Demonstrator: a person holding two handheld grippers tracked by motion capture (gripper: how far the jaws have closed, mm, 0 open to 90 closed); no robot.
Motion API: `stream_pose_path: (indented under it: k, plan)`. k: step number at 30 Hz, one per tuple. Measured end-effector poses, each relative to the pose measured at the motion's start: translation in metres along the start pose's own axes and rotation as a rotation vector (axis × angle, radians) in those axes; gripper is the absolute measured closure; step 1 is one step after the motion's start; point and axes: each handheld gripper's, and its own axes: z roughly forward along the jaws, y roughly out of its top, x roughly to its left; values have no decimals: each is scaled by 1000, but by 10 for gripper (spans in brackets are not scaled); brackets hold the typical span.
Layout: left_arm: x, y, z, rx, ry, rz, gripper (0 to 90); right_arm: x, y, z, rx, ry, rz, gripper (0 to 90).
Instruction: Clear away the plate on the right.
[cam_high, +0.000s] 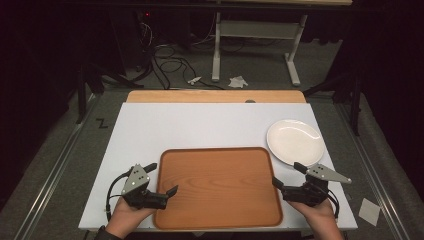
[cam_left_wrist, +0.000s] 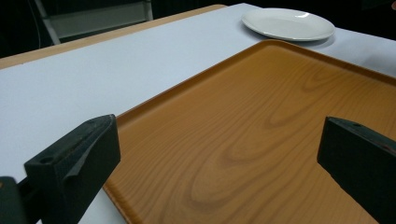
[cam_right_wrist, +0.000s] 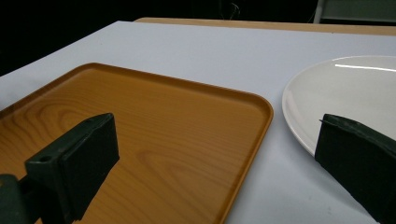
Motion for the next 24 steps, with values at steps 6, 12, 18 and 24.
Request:
stream_pose_path:
  k: [6, 12, 18, 24]
  plan:
    - [1, 0, 0, -3, 2, -8, 2, -1, -2, 1, 11, 13, -2, 11]
    - [2, -1, 1, 3, 0, -9, 1, -4, -2, -1, -2, 16, 23, 12]
    - [2, -2, 0, -1, 1, -8, 2, -5, -3, 1, 7, 20, 37, 13]
    - [2, -2, 0, 1, 3, -6, 1, -5, -3, 1, 6, 19, 35, 15]
